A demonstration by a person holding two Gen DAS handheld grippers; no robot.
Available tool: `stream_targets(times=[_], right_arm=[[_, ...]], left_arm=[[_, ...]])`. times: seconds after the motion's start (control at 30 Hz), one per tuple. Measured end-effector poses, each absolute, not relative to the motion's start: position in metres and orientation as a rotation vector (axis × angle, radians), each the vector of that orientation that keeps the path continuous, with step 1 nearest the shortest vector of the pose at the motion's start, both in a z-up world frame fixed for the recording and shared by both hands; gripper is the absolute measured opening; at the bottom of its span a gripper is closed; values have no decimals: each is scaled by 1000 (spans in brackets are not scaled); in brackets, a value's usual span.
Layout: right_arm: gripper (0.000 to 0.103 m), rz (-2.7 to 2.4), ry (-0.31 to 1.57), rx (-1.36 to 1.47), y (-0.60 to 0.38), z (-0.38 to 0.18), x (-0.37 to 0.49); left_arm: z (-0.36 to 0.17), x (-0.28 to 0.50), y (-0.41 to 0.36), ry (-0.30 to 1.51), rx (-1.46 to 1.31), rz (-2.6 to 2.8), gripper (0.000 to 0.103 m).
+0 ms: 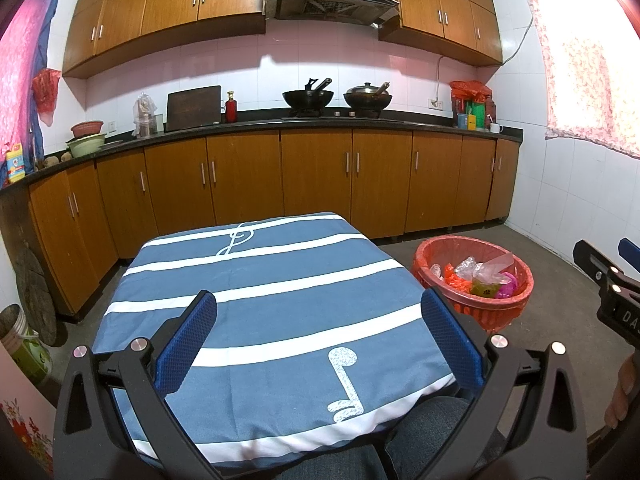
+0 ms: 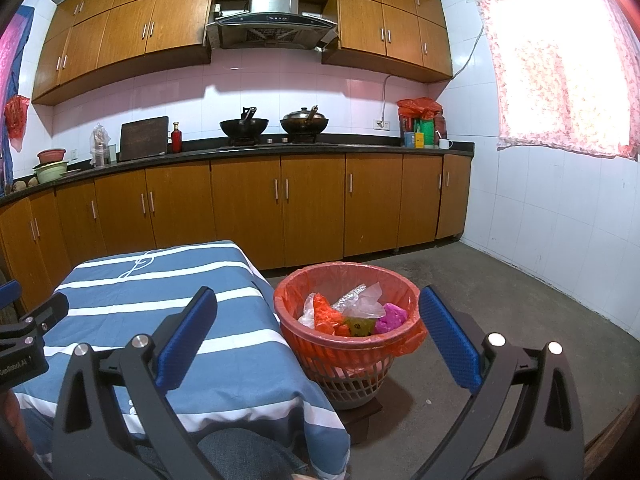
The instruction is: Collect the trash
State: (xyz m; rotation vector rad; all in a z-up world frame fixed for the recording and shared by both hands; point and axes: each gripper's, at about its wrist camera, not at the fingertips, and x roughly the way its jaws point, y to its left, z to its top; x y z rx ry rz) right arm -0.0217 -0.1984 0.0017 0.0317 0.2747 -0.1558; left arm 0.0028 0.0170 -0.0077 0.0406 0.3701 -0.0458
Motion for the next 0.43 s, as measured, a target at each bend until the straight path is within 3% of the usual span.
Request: stream_targets(times=[0.43], right_arm=[[99,-156,275,32,-198,2,-22]], left_arm=[[-16,-4,10,377,33,-48,101]])
